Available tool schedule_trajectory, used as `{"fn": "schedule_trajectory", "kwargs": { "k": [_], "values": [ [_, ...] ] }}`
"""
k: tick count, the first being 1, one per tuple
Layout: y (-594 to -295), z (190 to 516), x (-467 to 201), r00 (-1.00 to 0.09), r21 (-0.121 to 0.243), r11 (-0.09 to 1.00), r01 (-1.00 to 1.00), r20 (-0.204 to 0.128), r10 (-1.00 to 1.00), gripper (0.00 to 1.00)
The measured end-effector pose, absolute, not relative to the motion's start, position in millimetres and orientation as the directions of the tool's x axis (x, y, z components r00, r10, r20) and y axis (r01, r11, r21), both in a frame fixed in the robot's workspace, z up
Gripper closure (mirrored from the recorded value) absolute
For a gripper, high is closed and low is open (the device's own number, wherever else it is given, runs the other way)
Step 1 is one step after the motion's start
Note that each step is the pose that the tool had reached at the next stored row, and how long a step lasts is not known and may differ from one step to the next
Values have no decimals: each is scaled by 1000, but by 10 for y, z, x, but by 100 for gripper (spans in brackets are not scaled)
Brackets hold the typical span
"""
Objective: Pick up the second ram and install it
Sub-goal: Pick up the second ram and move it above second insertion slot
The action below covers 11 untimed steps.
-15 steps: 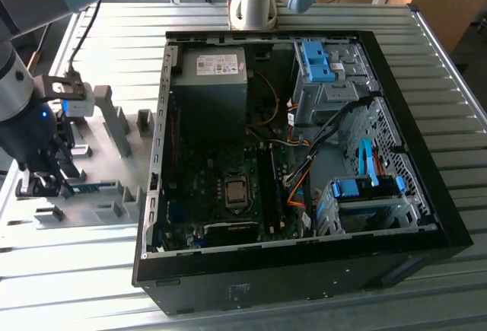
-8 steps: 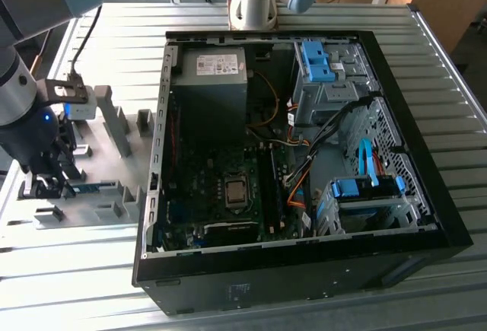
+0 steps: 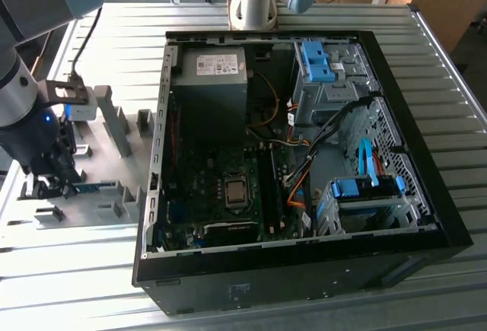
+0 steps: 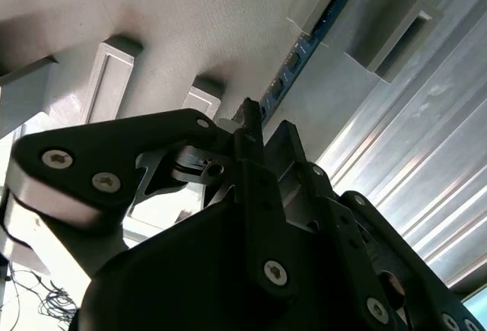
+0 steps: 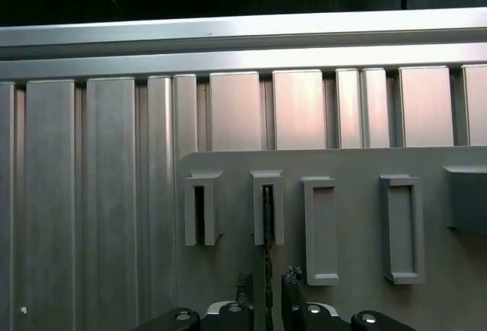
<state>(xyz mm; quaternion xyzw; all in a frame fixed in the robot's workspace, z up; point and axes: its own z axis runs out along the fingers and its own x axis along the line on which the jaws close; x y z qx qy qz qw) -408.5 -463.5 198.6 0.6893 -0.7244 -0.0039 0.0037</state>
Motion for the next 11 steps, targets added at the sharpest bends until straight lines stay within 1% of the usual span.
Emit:
{"fn": "schedule_trajectory", "kwargs": {
  "k": [11],
  "values": [
    [-4636,1903,-4082,-50,12,50,-999,-3,-999,71]
  ]
}}
